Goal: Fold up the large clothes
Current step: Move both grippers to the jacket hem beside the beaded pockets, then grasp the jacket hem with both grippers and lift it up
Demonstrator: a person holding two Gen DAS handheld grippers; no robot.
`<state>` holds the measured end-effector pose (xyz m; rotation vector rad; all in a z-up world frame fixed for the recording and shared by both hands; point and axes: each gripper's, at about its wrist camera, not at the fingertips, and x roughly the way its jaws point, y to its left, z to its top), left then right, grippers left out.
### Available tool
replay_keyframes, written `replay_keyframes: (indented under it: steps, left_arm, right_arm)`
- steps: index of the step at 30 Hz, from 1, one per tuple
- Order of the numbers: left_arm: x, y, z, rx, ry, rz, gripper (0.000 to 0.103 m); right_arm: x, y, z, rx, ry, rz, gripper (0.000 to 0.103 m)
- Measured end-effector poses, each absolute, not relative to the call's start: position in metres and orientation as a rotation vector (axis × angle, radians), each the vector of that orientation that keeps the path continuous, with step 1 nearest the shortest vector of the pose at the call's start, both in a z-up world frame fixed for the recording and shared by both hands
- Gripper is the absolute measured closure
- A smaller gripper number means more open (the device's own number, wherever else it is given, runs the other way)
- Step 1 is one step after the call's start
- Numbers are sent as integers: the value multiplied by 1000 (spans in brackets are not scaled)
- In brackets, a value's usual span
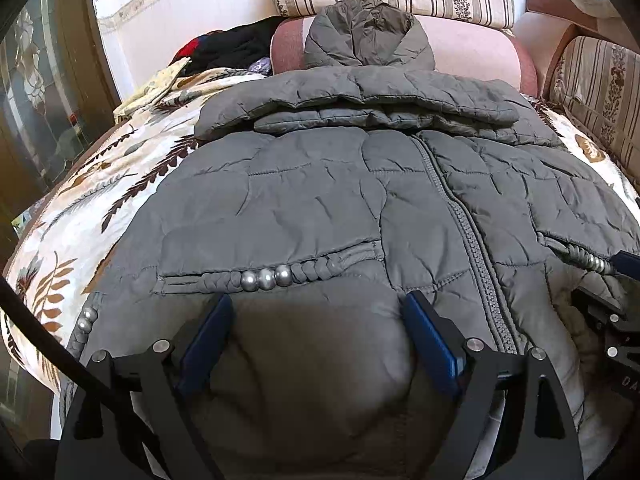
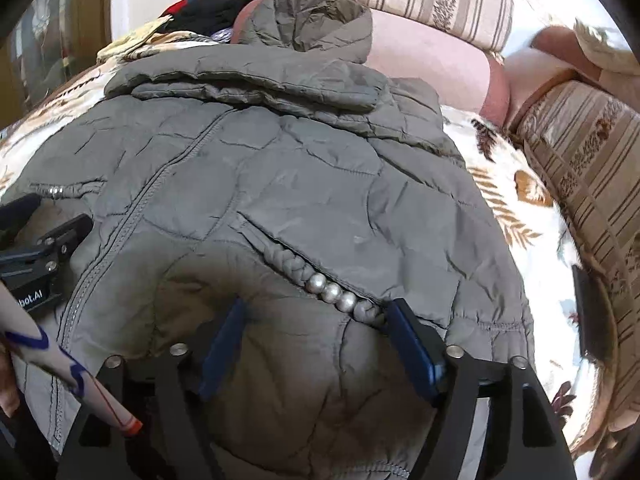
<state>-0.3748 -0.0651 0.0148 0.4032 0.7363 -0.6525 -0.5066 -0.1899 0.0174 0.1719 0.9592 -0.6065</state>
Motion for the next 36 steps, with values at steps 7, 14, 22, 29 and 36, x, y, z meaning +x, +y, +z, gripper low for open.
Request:
replay_keyframes:
  steps: [7,14,22,29,36]
  left_arm:
    - [-376,-66,14,410,726,-638,15]
    - [-378,-66,13,416,710,-630,15]
    - [-380,-66,12,422,696,-625,15]
    - [-380,-66,12,422,695,-625,15]
    - [-380,-65,12,421,696,-626,14]
  right_arm:
    - [-510,-193,15,198,949,-608,17]
    - [-514,-192,14,198,934,-603,17]
    - [-517,-197,13,241,936,-602,13]
    - [-525,-204,11,337,908,-587,10]
    - [-530,-201,11,342,882,-593,10]
